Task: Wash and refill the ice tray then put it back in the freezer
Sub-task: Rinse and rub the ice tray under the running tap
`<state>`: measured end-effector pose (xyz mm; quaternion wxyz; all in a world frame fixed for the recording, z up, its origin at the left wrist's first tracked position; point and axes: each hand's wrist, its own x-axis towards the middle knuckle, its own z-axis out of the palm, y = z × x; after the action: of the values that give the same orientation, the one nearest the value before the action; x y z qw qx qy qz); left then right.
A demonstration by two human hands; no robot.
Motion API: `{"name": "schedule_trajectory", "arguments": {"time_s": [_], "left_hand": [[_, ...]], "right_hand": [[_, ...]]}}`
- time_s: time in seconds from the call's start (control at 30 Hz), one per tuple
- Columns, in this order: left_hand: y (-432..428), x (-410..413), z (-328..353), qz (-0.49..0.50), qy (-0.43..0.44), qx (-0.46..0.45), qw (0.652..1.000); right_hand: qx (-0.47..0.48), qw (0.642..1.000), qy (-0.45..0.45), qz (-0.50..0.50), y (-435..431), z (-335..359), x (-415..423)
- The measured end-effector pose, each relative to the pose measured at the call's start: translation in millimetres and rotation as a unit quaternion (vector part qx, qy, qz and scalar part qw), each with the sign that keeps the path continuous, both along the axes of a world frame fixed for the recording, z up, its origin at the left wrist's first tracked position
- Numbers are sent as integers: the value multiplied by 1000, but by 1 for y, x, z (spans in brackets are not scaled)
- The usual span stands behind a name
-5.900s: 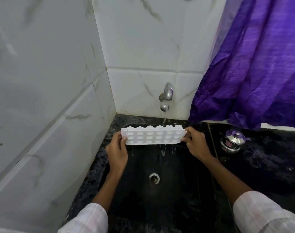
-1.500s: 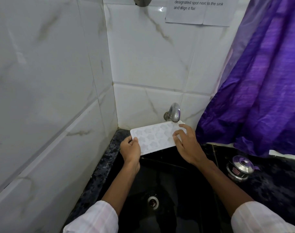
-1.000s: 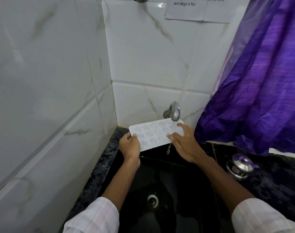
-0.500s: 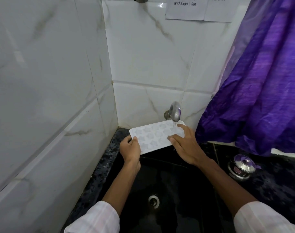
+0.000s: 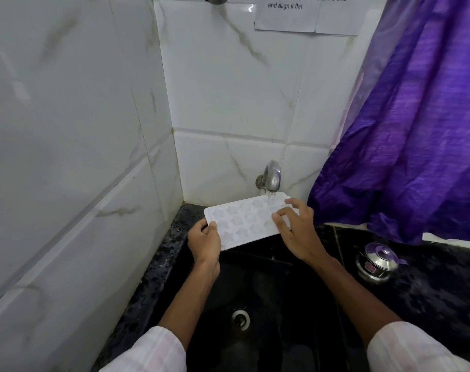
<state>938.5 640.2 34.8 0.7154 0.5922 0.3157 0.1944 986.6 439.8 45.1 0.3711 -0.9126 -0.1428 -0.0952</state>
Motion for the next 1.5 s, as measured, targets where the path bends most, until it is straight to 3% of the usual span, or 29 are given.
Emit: {"name": "schedule_trajectory", "arguments": {"time_s": [0.13,0.33,0.6,0.83,1.03,1.17,1.27,1.43,1.5], "left_hand": [[1,-3,-2,-5,5,5,1000],[1,-9,-14,-43,7,2,999],[4,-22,-33,-75,40,21,996],[9,-47,-51,-104,45,234,966],[20,-57,-63,-133,-7,354,926],[28,-60,-53,-119,-79,427,893],[33,-57,-55,-131,-99,446,880],[33,-59,-57,-126,-107,444,881],[30,-61,-56,-114,-102,429,890]], "right_hand": [[100,988,28,-118,-5,-3,7],[248,931,212,-163,-22,-14,14],[226,932,237,-152,-35,-31,0],[176,941,253,-141,-39,-65,-21],[132,965,173,-146,-43,-68,-29],[145,981,35,-122,-44,-41,-32],[112,988,1,-106,-45,-32,-37],[86,989,33,-114,-50,-37,-48],[97,984,83,-124,-50,-43,-54]]}}
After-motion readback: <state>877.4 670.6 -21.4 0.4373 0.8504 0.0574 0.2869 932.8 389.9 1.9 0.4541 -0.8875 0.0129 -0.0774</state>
